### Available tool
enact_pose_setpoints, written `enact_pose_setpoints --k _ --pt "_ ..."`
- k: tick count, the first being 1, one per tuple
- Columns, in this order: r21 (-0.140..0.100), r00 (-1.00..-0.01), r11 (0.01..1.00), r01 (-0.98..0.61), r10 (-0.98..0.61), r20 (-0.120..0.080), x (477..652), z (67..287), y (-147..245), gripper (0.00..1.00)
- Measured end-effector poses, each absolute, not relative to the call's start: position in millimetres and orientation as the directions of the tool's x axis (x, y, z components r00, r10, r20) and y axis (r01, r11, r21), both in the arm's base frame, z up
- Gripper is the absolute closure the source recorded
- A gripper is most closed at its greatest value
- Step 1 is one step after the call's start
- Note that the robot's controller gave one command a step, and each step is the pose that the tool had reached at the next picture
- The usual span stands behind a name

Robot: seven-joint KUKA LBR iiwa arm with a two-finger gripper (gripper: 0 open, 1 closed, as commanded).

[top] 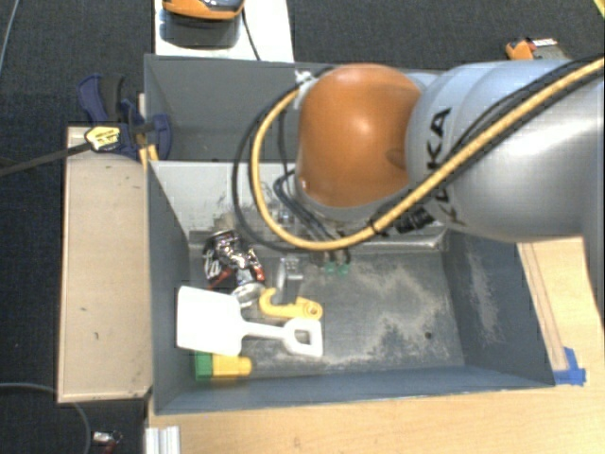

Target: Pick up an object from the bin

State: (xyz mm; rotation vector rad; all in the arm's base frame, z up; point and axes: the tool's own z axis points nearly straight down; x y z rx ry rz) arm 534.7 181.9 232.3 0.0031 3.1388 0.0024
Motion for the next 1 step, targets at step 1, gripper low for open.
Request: enact_pose_setpoints --k 1 --pt "0.003 -1.000 1.000 0.006 0.006 -0.006 524.8 153.5 162.6 0.00"
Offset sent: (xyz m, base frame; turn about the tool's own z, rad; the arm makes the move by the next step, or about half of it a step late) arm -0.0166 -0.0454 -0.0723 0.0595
